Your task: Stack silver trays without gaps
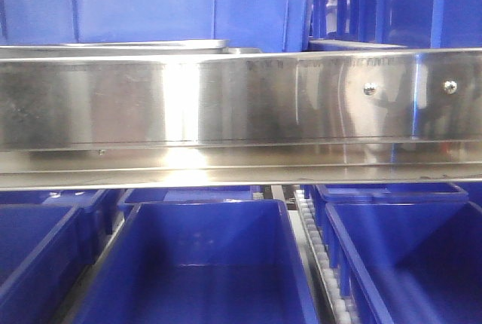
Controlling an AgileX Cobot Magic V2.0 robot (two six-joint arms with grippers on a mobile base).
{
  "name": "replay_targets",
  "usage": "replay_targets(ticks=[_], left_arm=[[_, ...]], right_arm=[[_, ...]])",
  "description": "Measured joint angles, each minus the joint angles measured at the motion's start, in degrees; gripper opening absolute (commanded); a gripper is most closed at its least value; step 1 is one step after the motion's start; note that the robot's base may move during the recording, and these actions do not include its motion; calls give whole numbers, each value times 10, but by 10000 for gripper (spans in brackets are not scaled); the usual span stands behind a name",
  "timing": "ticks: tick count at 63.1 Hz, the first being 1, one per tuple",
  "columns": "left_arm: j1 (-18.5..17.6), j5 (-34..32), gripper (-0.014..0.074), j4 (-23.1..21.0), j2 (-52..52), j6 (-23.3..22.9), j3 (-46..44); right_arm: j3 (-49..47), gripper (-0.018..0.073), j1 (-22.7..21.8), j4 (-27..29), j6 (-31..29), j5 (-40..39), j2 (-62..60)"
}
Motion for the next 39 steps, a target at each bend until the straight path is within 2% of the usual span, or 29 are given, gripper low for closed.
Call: replay_targets(ticks=[15,39], left_arm=[[0,0,4,0,0,0,0],[0,0,4,0,0,0,0]], right_arm=[[0,-81,25,0,0,0,0],[0,-81,25,0,0,0,0]])
